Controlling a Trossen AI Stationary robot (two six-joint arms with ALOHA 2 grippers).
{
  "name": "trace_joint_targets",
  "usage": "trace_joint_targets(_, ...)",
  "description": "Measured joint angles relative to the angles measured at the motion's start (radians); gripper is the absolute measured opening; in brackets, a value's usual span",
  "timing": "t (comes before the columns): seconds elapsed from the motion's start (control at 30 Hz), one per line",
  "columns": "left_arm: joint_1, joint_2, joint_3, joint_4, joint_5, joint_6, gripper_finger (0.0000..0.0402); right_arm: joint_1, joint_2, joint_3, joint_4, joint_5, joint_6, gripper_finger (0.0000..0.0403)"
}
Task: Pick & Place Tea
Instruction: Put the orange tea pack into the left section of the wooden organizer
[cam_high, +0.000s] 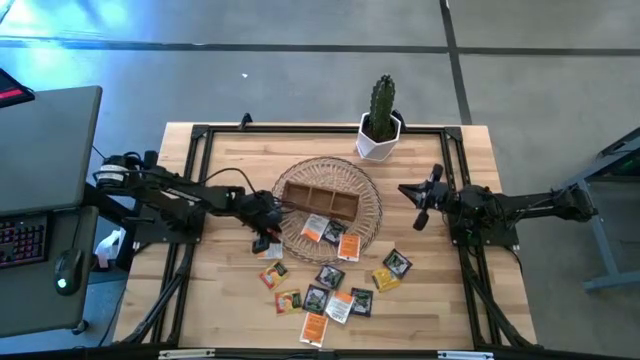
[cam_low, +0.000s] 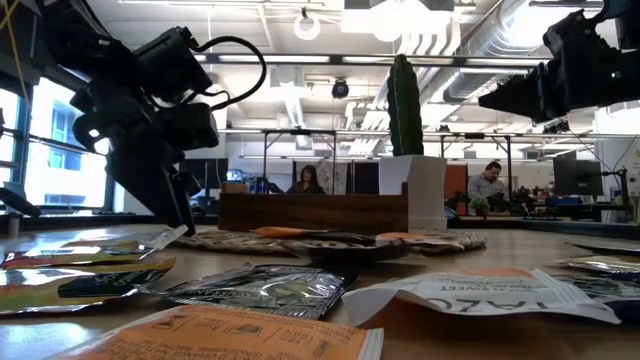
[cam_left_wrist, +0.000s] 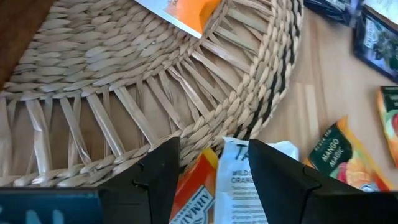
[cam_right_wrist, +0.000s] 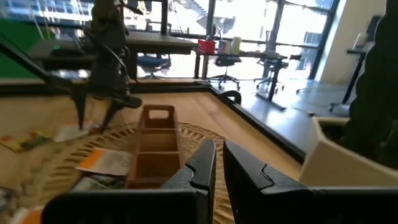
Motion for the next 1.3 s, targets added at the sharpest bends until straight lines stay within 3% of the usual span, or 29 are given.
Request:
trace_joint_targets(0.43, 0.0, 0.0, 0.0, -0.006, 0.049, 0.02, 0.0179, 0.0, 0.0, 0.0, 0.002, 0.0, -0.089, 0.0028)
trace_joint_targets(0.87, 0.0, 0.0, -0.001, -0.054, 0.047, 0.027, 0.001, 0.0, 0.0, 0.0, 0.001, 0.003, -0.11, 0.0028)
trace_joint_targets(1.3, 0.0, 0.0, 0.06, -0.027, 0.04, -0.028, 0.0002, 0.0, 0.0, 0.0, 0.001, 0.003, -0.11, 0.0028)
